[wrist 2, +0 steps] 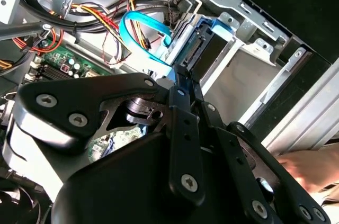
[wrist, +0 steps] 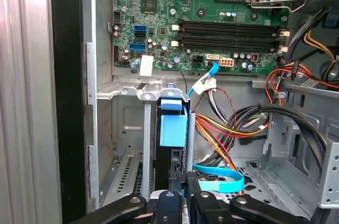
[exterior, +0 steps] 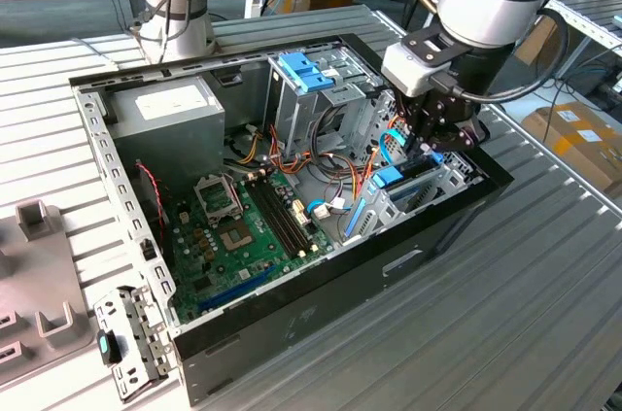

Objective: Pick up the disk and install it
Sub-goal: 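Insert the first disk wire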

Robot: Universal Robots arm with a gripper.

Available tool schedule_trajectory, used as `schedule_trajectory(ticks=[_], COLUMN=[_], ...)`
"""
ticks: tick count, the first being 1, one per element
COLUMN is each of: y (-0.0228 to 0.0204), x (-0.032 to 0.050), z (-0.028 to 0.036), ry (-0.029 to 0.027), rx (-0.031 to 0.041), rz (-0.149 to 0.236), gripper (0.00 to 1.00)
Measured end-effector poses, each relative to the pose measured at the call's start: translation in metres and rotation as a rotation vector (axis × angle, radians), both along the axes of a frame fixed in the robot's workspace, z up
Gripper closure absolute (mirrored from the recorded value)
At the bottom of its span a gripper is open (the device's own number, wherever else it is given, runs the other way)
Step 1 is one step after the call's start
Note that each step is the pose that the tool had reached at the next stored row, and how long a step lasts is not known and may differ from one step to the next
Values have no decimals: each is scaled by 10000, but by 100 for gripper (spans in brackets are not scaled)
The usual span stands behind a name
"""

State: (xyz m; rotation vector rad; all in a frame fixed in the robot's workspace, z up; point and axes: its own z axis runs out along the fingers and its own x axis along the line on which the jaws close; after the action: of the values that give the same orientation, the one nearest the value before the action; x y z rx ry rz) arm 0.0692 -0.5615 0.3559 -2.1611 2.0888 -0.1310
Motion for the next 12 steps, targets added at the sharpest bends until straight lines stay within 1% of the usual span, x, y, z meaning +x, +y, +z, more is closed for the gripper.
schedule_trajectory(ticks=[1, 2, 3, 5, 6, 7, 9, 10, 11, 12], y=[-16, -25, -33, -73, -84, -95, -100, -101, -101, -100], x=[-3, -5, -6, -5, -6, -6, -5, -5, -5, -5], z=[0, 0, 0, 0, 0, -4, -7, -8, -7, -7], ry=[-15, -18, -19, -18, -18, -19, -19, -18, -20, -19], rx=[157, 216, 242, 257, 257, 281, 313, 425, 459, 462], rz=[2, 2, 0, 0, 0, 0, 1, 1, 0, 0], gripper=[84, 84, 84, 84, 84, 84, 84, 84, 84, 84])
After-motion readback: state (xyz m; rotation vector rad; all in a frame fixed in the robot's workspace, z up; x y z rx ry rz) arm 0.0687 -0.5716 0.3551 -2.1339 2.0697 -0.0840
